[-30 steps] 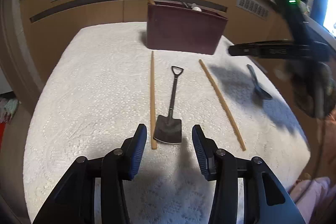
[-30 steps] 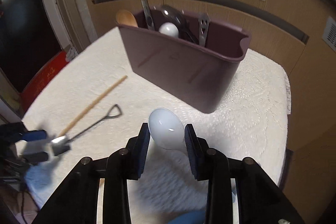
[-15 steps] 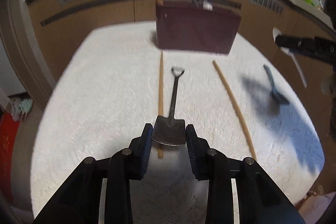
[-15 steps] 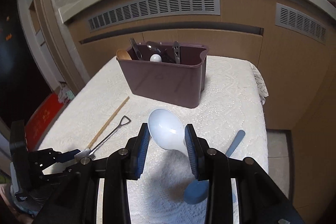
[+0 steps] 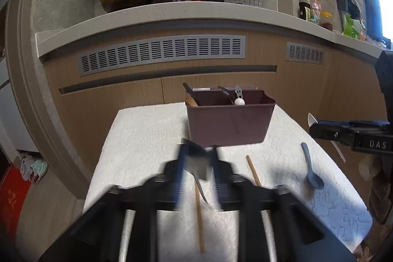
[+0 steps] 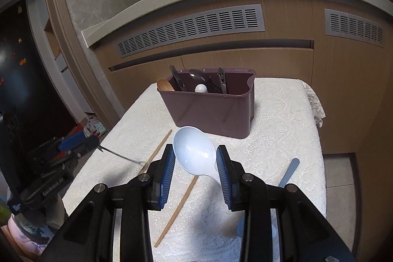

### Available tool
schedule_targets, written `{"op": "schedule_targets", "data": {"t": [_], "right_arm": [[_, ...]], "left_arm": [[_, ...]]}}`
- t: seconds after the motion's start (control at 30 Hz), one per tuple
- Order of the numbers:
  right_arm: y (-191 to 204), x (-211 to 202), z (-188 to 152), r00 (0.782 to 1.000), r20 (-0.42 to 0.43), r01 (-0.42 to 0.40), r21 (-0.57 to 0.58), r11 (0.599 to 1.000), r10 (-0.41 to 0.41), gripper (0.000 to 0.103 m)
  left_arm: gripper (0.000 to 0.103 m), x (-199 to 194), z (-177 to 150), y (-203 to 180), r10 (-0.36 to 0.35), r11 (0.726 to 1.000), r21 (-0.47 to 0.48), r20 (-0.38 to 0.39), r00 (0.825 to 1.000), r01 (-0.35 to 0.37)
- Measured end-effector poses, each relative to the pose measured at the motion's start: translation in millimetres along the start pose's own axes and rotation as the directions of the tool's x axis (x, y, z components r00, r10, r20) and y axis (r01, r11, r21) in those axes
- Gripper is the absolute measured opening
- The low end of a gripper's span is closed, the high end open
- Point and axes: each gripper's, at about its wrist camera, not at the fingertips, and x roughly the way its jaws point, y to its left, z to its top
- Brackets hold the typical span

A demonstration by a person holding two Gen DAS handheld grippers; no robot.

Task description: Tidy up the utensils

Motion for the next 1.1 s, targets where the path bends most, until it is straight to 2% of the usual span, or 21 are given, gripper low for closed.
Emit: {"op": "schedule_targets", "data": {"t": [0.23,0.33,0.4,0.47,0.5,0.53,0.6,0.67,0.77,0.83,0.93,0.97,1.0,1.03,1.1], "right_arm": [[-1,-1,12,1.0,0.02,-0.005,0.004,1.0,0.005,0.032],[-2,-1,12,1.0,0.016,0.0,-0.004,1.0,0.0,0.032],[-3,2,10,1.0,0.003,0.0,-0.003,1.0,0.001,0.032],[-5,7,6,1.0,-0.017,0.004,0.003,1.0,-0.004,0.032],[-6,10,5,1.0,-0.024,0.004,0.007,1.0,-0.004,0.032],[-7,13,3,0.999,-0.033,0.003,0.013,1.0,-0.002,0.032],[-8,19,0,0.999,-0.044,0.008,0.021,1.0,-0.007,0.032],[-10,24,-3,0.998,-0.053,0.019,0.024,1.0,-0.018,0.032],[-10,29,-10,0.998,-0.059,0.035,0.021,0.999,-0.034,0.032],[-12,33,-14,0.997,-0.071,0.035,0.027,0.999,-0.033,0.032],[-15,42,-19,0.995,-0.093,0.043,0.039,0.998,-0.04,0.032],[-16,45,-20,0.994,-0.1,0.044,0.044,0.998,-0.039,0.032],[-17,46,-21,0.994,-0.104,0.046,0.047,0.998,-0.041,0.032],[-17,48,-23,0.993,-0.106,0.054,0.046,0.997,-0.049,0.032],[-15,49,-25,0.993,-0.104,0.066,0.037,0.997,-0.062,0.032]], "left_arm": [[0.007,9,25,7,-0.028,0.999,-0.023,0.006,1.0,0.028],[0.009,19,25,21,0.004,0.998,-0.054,-0.043,0.999,-0.006],[0.009,36,21,38,0.006,0.993,-0.112,-0.128,0.992,-0.02],[0.016,59,12,53,-0.004,0.984,-0.172,-0.225,0.974,-0.036],[0.027,69,7,57,-0.012,0.98,-0.195,-0.263,0.965,-0.041],[0.044,81,2,62,-0.02,0.973,-0.226,-0.308,0.951,-0.052],[0.059,110,-7,75,-0.051,0.948,-0.306,-0.403,0.914,-0.082],[0.058,132,-14,89,-0.092,0.912,-0.396,-0.457,0.884,-0.11],[0.058,156,-15,107,-0.095,0.867,-0.467,-0.498,0.862,-0.175],[0.058,168,-13,106,-0.081,0.871,-0.451,-0.526,0.847,-0.197],[0.058,189,-14,92,-0.034,0.907,-0.357,-0.592,0.805,-0.225],[0.058,194,-12,84,0.015,0.922,-0.301,-0.601,0.799,-0.244],[0.058,198,-11,80,0.046,0.931,-0.262,-0.606,0.794,-0.254],[0.05,201,-9,76,0.07,0.937,-0.232,-0.606,0.792,-0.26],[0.036,200,-9,64,0.138,0.953,-0.146,-0.573,0.808,-0.266]]}}
